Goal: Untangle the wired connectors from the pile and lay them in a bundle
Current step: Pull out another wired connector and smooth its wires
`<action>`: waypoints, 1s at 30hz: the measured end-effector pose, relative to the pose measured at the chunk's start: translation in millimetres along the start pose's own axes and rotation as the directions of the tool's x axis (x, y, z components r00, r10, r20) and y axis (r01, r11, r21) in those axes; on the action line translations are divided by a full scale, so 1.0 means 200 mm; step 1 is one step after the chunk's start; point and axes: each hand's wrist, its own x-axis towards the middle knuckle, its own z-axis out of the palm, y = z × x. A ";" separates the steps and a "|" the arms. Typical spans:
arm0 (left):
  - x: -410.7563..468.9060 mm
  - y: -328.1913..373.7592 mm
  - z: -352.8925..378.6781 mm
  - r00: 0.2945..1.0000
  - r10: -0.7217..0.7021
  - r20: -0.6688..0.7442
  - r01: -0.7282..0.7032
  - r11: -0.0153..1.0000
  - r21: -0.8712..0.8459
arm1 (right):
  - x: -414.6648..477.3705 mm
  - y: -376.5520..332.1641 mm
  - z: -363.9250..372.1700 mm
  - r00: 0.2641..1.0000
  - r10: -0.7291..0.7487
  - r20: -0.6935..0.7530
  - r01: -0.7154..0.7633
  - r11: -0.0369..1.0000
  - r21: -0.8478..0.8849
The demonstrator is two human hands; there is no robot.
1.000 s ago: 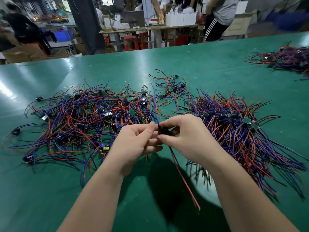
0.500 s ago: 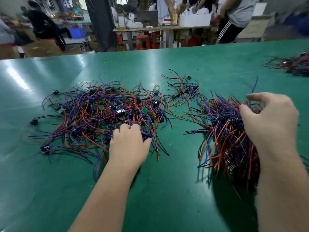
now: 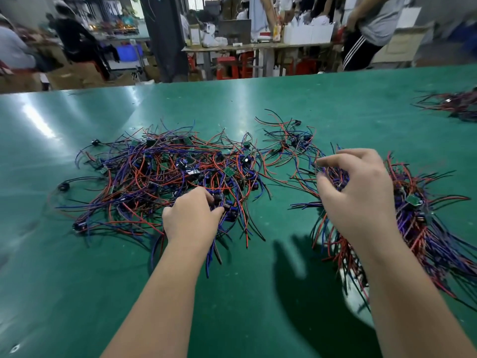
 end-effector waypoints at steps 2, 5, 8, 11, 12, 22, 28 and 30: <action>-0.01 0.00 0.00 0.999 -0.001 -0.042 -0.002 0.998 -0.069 | -0.01 -0.01 0.02 1.000 -0.023 0.013 0.023 0.999 0.024; -0.01 0.01 0.00 0.997 -0.029 -0.070 0.002 0.932 -0.363 | -0.03 -0.03 0.04 0.999 -0.037 0.038 0.034 0.997 0.066; 0.01 0.03 -0.02 0.992 -0.067 -0.104 -0.024 0.719 -0.695 | -0.04 -0.04 0.06 0.998 -0.033 0.059 0.027 0.994 0.107; 0.02 0.04 -0.04 0.979 -0.113 -0.170 -0.080 0.554 -0.829 | -0.05 -0.05 0.07 0.996 -0.027 0.090 0.015 0.992 0.127; 0.02 0.04 -0.05 0.976 -0.132 -0.174 -0.087 0.497 -0.864 | -0.06 -0.05 0.08 0.995 -0.020 0.099 0.007 0.991 0.132; -0.01 0.03 -0.11 0.975 -0.113 -0.189 -0.034 0.773 -0.634 | -0.08 -0.08 0.10 0.975 0.022 0.222 -0.075 0.969 0.233; -0.01 0.00 -0.09 0.952 0.030 -0.306 -0.011 0.998 0.065 | -0.08 -0.08 0.10 0.969 0.011 0.248 -0.069 0.972 0.225; -0.01 0.00 -0.08 0.926 0.168 -0.338 -0.158 0.986 0.057 | -0.08 -0.08 0.10 0.968 0.010 0.250 -0.066 0.974 0.219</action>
